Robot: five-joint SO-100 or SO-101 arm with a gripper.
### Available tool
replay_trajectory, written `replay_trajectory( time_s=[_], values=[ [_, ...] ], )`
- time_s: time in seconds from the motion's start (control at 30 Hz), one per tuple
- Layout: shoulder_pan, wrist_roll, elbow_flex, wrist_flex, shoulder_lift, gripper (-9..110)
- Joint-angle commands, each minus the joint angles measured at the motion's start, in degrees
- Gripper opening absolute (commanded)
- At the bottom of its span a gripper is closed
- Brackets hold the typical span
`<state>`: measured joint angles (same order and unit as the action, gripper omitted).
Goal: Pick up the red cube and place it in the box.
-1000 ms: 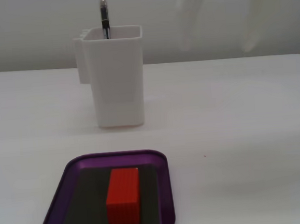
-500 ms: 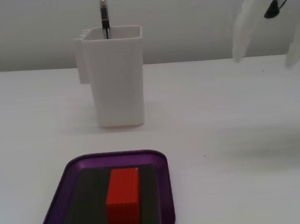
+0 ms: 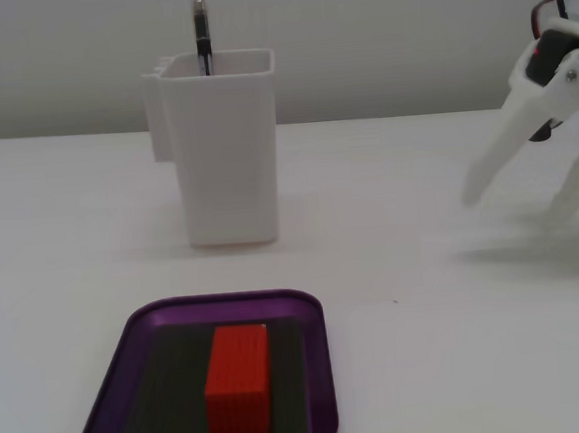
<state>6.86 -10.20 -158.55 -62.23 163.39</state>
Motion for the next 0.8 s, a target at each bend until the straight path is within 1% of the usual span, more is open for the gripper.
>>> replay_trajectory(
  time_s=[0.0,0.27,0.43,0.53,0.63,0.73,0.77],
  values=[
    [-0.1,0.4,-4.0,1.0,7.5,21],
    [0.1,0.4,-15.3,-0.3,24.9,21],
    [0.1,0.5,-16.6,-6.9,33.9,21],
    [0.1,0.5,-16.5,-7.9,34.6,21],
    [0.1,0.5,-16.5,-8.0,33.8,14],
    [0.1,0.5,-16.5,-8.0,33.7,-1],
    [0.1,0.6,-16.5,-8.0,33.6,-1]
  ],
)
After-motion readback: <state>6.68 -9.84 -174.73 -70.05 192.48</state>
